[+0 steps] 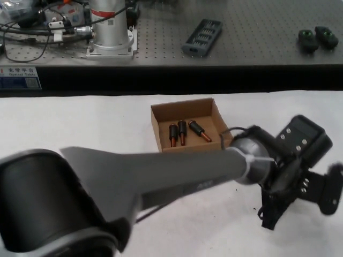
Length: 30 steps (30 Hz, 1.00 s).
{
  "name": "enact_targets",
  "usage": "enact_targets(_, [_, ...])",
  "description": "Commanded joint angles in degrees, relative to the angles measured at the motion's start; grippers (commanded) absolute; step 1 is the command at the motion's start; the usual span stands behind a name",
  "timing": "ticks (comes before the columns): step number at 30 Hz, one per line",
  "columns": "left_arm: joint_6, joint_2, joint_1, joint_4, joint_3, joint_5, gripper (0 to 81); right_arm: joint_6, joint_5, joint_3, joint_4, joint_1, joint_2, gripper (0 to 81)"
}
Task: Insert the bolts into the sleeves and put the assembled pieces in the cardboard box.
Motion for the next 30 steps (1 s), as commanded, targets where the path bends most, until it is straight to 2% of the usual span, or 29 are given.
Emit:
enact_targets(1, [-10.7,-5.5,1.3,5.1,-0.4,1.7,0.6,-0.1,0.2,-0.3,-0.1,-0.1,0.6,41.2])
enact_targets(4, [-17.2,-9.7,3.4,13.4,-0.4,6.4,0.6,-0.1,1.5,0.5,1.1,-0.1,0.9,41.0])
enact_targets(9, [-25.6,-15.3,9.7,26.6,-0.4,17.2,0.6,-0.1,22.8,0.6,11.2,-0.1,4.8,37.9])
enact_targets(13, [-32.6,-19.2,16.7,27.9,1.5,26.0,0.6,-0.5,23.2,0.0,10.6,-0.1,10.2,37.9])
enact_targets(16, [-34.7,-23.0,21.1,26.7,5.2,30.0,0.6,-2.0,28.4,-1.4,9.2,-0.1,15.9,36.6])
enact_targets(20, [-35.7,-30.6,25.6,22.5,12.7,32.3,0.6,-5.5,28.1,-4.0,4.5,-1.0,22.9,33.7])
enact_targets(23, [-37.4,-38.7,27.9,17.4,20.4,33.9,0.6,-7.0,26.6,-5.5,1.8,-3.8,28.4,33.7])
enact_targets(26, [-40.0,-48.0,28.9,10.0,30.2,34.2,0.6,-7.0,21.5,-6.1,1.8,-9.6,33.1,33.7])
enact_targets(30, [-42.3,-62.2,29.0,-1.4,42.9,31.3,0.6,-6.9,11.1,-6.1,0.6,-22.6,39.6,34.3])
